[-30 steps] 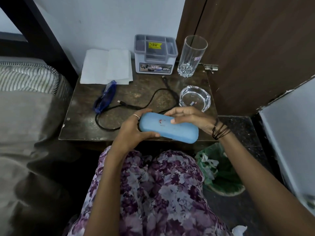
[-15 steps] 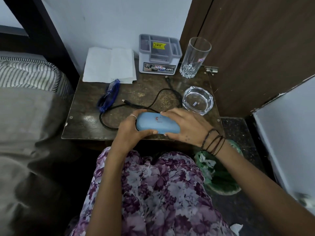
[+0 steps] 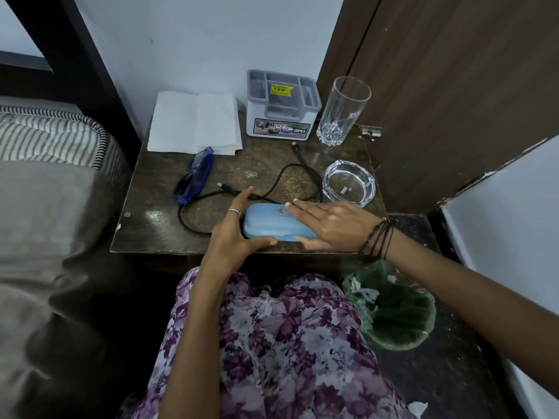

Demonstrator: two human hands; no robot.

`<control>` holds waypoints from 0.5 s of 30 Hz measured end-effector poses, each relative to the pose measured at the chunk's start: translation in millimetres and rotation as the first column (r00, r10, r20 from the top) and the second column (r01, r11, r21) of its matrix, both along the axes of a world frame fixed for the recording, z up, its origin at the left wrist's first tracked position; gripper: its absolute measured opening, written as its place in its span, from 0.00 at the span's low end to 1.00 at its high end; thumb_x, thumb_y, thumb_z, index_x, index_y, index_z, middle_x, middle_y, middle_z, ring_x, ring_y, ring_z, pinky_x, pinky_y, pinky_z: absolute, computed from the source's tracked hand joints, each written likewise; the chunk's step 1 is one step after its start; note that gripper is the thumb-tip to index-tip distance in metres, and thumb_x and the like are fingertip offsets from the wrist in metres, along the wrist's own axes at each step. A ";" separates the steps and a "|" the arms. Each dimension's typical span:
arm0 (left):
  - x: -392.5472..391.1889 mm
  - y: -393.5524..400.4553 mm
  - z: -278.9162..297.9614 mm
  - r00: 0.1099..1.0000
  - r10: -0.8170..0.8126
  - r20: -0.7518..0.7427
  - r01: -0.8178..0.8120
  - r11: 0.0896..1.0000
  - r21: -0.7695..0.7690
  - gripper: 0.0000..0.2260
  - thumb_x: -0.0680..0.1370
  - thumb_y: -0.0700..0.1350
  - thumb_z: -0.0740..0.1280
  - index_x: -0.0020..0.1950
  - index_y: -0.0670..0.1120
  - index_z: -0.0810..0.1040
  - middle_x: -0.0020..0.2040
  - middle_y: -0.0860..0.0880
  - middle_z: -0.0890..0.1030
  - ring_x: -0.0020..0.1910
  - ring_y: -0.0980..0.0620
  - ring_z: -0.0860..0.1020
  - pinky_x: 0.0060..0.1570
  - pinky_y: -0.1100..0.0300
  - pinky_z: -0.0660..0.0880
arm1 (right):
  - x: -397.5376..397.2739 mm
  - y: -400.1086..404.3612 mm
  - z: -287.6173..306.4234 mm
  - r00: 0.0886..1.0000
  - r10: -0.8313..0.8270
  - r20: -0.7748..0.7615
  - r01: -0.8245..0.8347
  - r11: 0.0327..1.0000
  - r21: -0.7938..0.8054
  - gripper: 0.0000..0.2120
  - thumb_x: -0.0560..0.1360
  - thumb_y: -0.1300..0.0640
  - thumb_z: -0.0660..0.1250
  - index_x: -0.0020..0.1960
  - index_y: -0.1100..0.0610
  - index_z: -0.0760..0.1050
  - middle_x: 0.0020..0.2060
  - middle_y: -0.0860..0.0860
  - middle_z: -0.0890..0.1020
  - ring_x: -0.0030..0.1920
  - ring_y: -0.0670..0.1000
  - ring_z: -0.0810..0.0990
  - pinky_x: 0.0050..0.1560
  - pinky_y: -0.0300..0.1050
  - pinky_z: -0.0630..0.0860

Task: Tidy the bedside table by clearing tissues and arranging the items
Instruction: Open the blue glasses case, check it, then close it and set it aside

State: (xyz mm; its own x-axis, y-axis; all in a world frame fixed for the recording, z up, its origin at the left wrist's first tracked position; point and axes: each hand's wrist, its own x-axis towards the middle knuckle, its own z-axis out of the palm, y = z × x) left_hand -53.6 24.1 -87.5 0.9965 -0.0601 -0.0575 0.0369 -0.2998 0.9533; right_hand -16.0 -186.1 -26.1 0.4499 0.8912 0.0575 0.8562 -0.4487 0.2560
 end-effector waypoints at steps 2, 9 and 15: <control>-0.1 0.9 -1.2 1.000 -0.009 0.003 0.009 1.000 0.021 0.46 0.62 0.41 0.79 0.73 0.57 0.58 0.57 0.55 0.73 0.55 0.55 0.73 0.51 0.67 0.69 | 4.6 -2.3 7.1 0.991 -0.022 -0.135 0.027 0.999 0.031 0.26 0.75 0.48 0.65 0.66 0.64 0.70 0.54 0.61 0.82 0.44 0.58 0.85 0.28 0.46 0.80; -2.9 0.8 -0.1 0.999 -0.044 0.016 0.044 0.998 0.044 0.51 0.62 0.41 0.79 0.73 0.64 0.50 0.54 0.65 0.73 0.54 0.60 0.72 0.43 0.83 0.66 | 31.1 -5.8 11.3 0.858 -0.384 -0.342 0.449 0.883 0.136 0.16 0.81 0.49 0.52 0.66 0.53 0.64 0.49 0.55 0.82 0.31 0.55 0.76 0.29 0.45 0.70; -1.1 0.2 4.3 0.999 -0.032 0.015 0.032 0.998 0.046 0.51 0.62 0.42 0.79 0.70 0.65 0.48 0.52 0.73 0.66 0.54 0.62 0.69 0.40 0.85 0.64 | 41.8 48.0 22.4 0.792 -0.409 -0.452 0.535 0.823 0.193 0.13 0.77 0.56 0.60 0.60 0.55 0.74 0.54 0.53 0.78 0.52 0.56 0.79 0.48 0.52 0.77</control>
